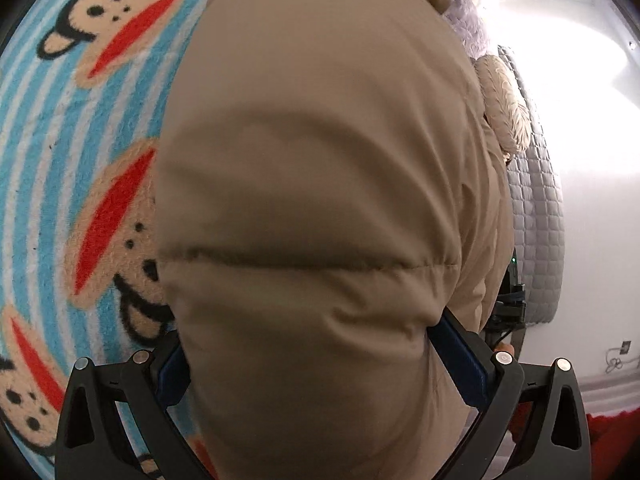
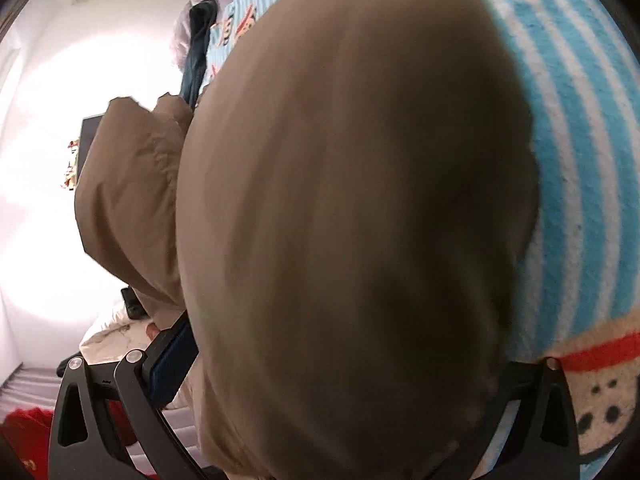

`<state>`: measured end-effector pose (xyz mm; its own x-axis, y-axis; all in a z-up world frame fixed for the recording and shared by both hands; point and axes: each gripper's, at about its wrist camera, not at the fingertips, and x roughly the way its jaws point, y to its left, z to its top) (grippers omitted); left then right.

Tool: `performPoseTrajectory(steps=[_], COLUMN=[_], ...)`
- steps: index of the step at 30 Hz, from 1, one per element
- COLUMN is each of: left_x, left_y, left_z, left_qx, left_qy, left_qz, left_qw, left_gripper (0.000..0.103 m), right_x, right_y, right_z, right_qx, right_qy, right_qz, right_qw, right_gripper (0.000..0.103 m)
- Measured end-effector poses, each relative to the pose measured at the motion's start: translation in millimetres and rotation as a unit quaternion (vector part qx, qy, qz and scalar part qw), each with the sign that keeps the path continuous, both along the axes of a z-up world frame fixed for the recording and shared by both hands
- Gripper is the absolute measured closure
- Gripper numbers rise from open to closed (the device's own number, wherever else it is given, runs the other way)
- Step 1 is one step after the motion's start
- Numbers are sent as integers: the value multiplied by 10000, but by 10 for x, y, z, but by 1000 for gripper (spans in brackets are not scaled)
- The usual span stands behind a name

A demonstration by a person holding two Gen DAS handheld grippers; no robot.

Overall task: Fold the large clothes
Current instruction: 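Grasp the jacket bundle with both grippers and lift it off the sheet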

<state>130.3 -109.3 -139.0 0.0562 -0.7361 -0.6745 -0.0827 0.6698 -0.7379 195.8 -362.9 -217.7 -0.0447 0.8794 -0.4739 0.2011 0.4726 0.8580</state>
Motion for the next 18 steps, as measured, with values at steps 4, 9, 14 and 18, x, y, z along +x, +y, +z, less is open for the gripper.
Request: performPoseTrajectory(steps=[4,9,14,18], left_x=[-7,32,298,670], left_y=[-72,-79,59,223], left_z=[197,515,967,1169], left_qx=[58,53,23,214], left_qy=[-184,-454,-895,-1193], left_qz=[40,-7,143,237], left_qw=[9998,9990,9959,9923], left_gripper=[18,21,21,21], right_x=[-61,-80,96,415], right_y=[-58,-49,58,236], right_z=[97,409,742,827], right_qx=[142,232,468,544], right_qy=[40,-282,-651,-851], right_qz=[-212,-235,-375,-404], right_qw=[9997,9991,9961,9941], right_gripper=[24,37,37,37])
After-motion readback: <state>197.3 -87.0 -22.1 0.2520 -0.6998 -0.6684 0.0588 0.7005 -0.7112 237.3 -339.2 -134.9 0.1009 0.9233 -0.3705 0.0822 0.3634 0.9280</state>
